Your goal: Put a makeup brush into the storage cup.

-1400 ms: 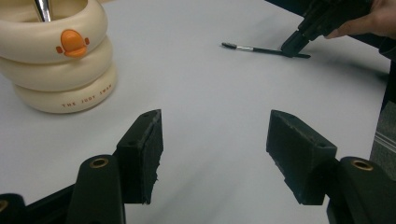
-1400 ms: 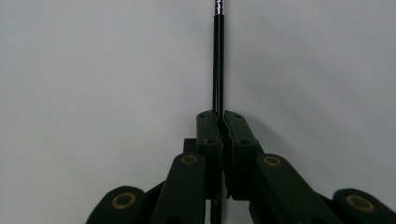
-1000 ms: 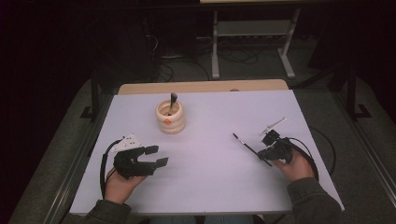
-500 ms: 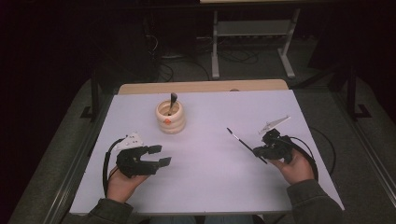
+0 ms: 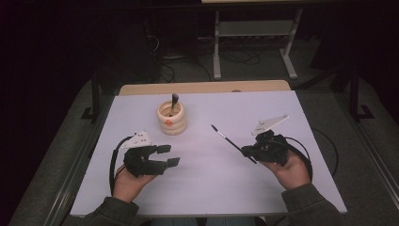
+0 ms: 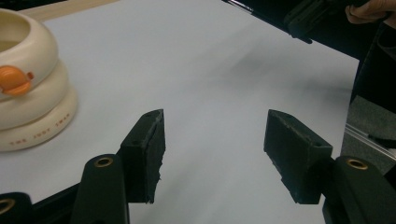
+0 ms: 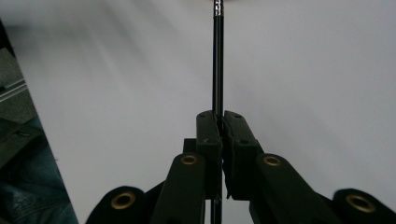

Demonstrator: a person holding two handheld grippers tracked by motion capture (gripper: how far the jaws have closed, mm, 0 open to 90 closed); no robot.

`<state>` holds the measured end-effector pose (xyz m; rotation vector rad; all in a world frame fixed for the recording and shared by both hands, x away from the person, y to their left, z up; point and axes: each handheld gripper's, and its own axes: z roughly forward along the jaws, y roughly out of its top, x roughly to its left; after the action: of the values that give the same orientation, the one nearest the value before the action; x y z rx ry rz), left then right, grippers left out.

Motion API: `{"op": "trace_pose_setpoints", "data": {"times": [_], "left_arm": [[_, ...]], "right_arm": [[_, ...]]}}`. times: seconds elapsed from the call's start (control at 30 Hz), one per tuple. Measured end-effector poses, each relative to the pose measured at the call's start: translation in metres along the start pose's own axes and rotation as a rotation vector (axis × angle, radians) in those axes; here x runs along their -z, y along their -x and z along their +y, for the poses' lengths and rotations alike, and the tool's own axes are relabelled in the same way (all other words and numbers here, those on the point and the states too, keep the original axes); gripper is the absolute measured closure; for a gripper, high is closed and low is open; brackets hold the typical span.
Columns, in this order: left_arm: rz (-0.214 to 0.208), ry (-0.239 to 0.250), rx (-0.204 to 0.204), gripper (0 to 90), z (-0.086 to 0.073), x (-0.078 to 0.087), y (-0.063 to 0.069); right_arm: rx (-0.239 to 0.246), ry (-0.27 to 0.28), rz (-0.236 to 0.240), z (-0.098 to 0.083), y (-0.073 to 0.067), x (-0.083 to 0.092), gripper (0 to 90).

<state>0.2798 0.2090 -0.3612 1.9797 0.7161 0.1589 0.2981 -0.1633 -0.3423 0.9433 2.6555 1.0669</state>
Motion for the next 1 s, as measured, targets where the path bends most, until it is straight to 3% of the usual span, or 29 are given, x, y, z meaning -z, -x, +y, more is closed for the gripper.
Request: {"op": "trace_pose_setpoints", "data": {"times": [0.77,1.0], "left_arm": [[-0.111,-0.025,-0.011,42.5,0.012,-0.018,0.014],[-0.141,-0.008,-0.003,44.3,0.014,-0.021,0.016]], "right_arm": [[0.091,0.093,0.134,0.028,-0.041,-0.018,85.1],[0.116,0.112,0.173,0.034,-0.051,-0.027,85.0]]}}
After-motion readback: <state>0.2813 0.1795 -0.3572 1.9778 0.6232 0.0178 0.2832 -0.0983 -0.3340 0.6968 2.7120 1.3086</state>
